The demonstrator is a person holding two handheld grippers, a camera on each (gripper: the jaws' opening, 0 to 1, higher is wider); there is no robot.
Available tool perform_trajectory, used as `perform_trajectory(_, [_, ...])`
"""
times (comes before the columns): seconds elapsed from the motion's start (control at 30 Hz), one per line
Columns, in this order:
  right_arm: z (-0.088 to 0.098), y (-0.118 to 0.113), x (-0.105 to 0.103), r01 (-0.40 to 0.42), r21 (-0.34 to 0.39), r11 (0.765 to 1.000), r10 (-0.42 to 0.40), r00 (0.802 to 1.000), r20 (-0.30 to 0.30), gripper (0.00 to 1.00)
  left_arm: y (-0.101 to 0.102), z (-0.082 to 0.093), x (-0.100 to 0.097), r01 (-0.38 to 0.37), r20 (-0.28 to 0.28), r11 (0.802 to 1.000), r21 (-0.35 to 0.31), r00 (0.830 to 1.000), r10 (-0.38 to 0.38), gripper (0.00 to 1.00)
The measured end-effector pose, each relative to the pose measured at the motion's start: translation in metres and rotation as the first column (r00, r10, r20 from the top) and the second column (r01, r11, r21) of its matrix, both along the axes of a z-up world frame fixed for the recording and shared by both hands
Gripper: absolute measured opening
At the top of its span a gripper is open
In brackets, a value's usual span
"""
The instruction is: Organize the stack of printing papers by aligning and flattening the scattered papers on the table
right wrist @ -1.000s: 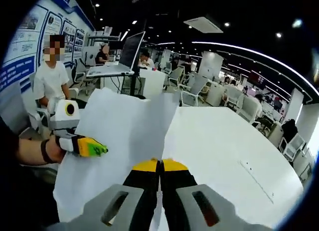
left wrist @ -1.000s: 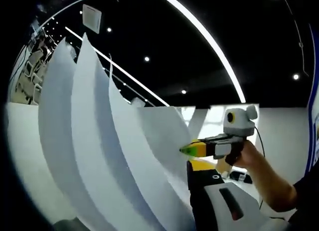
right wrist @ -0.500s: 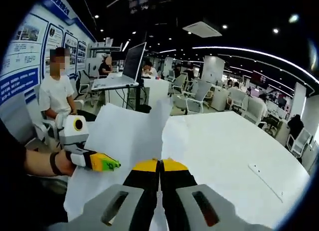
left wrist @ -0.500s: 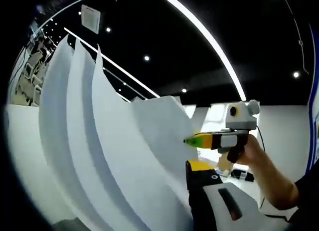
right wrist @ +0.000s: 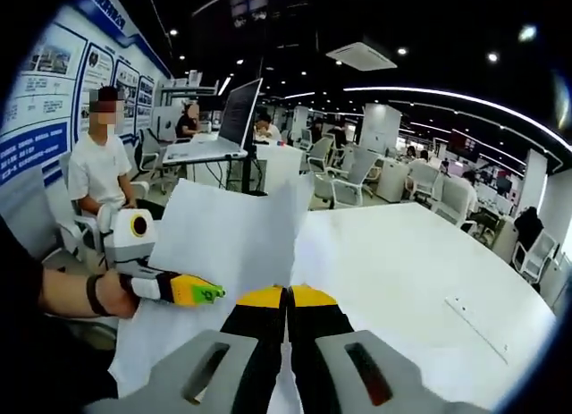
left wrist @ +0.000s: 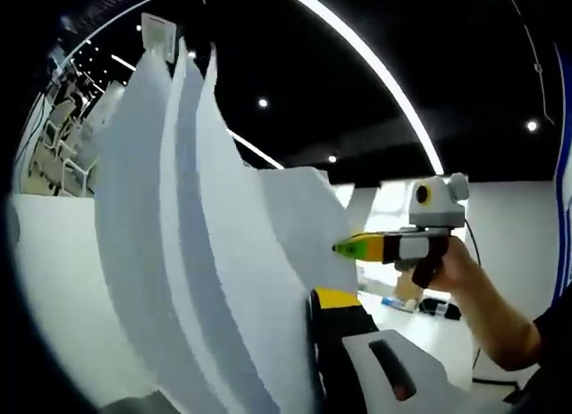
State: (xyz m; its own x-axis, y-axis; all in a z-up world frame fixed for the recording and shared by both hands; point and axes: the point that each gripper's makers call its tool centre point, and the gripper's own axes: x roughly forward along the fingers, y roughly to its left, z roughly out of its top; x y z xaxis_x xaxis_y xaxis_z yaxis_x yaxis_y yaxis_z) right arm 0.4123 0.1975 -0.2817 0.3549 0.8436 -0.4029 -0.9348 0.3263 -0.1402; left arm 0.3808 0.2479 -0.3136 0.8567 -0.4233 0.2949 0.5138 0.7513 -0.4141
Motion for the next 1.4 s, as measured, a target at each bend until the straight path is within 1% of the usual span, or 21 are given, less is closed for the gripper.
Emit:
perform_trajectory(0.13, [-0.002,-0.002,0.002,0.006,-0.007,1.000,-0.006,1.000,0.004,0.00,-0.001,0.000,-0.001,0.002,0.002,1.000,0.006,1.000,-0.002,0.06])
perform_trajectory(0.2, [-0.001,-0.003,0.004,0.010,-0.013,1.000,-0.010,1.000,0.020,0.00,-0.002,0.001,-0.001,0.005,0.003,1.000,0.003,1.000,-0.005,0.06])
perform_trajectory(0.27, [0.001,-0.005,0.007,0.020,-0.019,1.000,-0.019,0.998,0.059,0.01,-0.002,0.001,-0.001,0.008,0.003,1.000,0.000,1.000,-0.008,0.06])
perform_trajectory(0.33, [0.002,-0.007,0.010,0.031,-0.026,0.999,-0.029,0.996,0.081,0.01,-0.001,0.002,-0.002,0.008,0.002,1.000,-0.005,1.000,-0.008,0.06])
perform_trajectory(0.53, [0.004,-0.014,0.017,0.059,-0.021,0.998,-0.057,0.994,0.091,0.02,-0.002,0.001,-0.002,0.008,-0.001,1.000,-0.005,1.000,-0.008,0.06])
perform_trajectory(0.63, [0.004,-0.019,0.021,0.076,-0.024,0.997,-0.073,0.992,0.104,0.00,-0.002,0.001,-0.003,0.009,-0.001,1.000,-0.006,1.000,-0.009,0.06])
perform_trajectory(0.73, [0.004,-0.024,0.025,0.090,-0.021,0.996,-0.088,0.991,0.099,0.00,0.002,0.001,-0.001,0.008,-0.002,1.000,-0.007,1.000,-0.008,0.06])
perform_trajectory(0.87, [0.003,-0.026,0.024,0.093,-0.020,0.996,-0.090,0.991,0.095,0.00,0.003,0.001,0.000,0.008,-0.002,1.000,-0.010,1.000,-0.008,0.06])
perform_trajectory(1.07, [0.002,-0.029,0.025,0.103,-0.016,0.995,-0.101,0.990,0.099,0.09,0.004,0.001,-0.002,0.006,-0.002,1.000,-0.023,1.000,-0.006,0.06])
perform_trajectory(1.17, [0.002,-0.030,0.025,0.108,-0.018,0.994,-0.105,0.989,0.101,0.16,0.004,0.001,-0.002,0.006,-0.002,1.000,-0.024,1.000,-0.006,0.06])
perform_trajectory(1.2, [0.002,-0.034,0.028,0.121,-0.016,0.993,-0.119,0.986,0.117,0.17,0.004,0.001,-0.003,0.001,-0.002,1.000,-0.028,1.000,-0.001,0.06])
perform_trajectory(1.27, [0.003,-0.037,0.030,0.129,-0.010,0.992,-0.127,0.984,0.128,0.20,0.004,0.002,-0.003,0.000,-0.001,1.000,-0.031,1.000,0.000,0.06])
perform_trajectory(1.4, [0.003,-0.041,0.032,0.138,-0.005,0.990,-0.136,0.981,0.139,0.28,0.004,0.002,-0.003,-0.004,-0.001,0.999,-0.036,1.000,0.004,0.06])
